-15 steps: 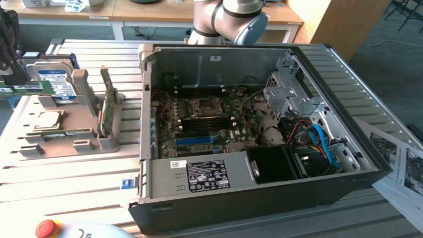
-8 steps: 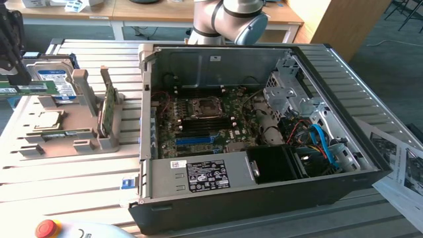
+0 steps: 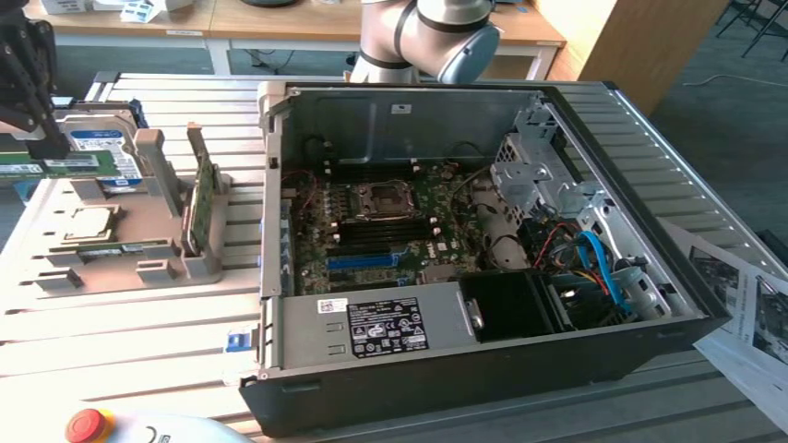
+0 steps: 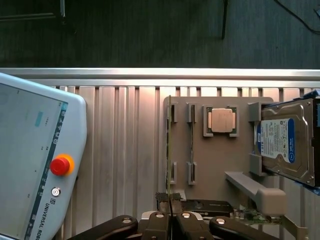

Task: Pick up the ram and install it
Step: 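Pick up the ram and move it above insertion slot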

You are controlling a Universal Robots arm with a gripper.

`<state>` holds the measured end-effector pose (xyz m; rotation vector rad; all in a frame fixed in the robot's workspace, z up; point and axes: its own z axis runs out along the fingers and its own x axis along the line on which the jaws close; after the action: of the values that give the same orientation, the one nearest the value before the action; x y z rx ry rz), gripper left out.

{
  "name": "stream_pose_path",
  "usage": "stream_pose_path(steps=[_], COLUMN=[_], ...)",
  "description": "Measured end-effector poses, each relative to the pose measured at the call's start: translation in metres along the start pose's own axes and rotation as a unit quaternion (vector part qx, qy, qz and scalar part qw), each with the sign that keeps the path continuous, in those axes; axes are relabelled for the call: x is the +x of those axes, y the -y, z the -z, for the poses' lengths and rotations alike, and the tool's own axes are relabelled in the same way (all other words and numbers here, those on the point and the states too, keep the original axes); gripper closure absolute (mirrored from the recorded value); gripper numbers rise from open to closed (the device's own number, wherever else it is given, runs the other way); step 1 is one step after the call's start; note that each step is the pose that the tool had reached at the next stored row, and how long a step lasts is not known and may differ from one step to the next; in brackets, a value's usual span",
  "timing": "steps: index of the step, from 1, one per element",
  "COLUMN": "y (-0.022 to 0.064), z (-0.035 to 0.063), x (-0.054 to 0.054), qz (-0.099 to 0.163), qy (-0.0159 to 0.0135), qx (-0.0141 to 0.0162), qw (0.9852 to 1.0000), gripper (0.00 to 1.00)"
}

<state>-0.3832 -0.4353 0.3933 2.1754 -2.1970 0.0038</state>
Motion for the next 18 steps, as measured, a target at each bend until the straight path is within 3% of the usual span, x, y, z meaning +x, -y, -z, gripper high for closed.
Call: stream_pose_path(steps=[18], y=[0.0262], z=[0.0008], x=[0.002], qz=[0.0], qy=[0.0], qx=[0.0], qw=[1.0], gripper=[0.88])
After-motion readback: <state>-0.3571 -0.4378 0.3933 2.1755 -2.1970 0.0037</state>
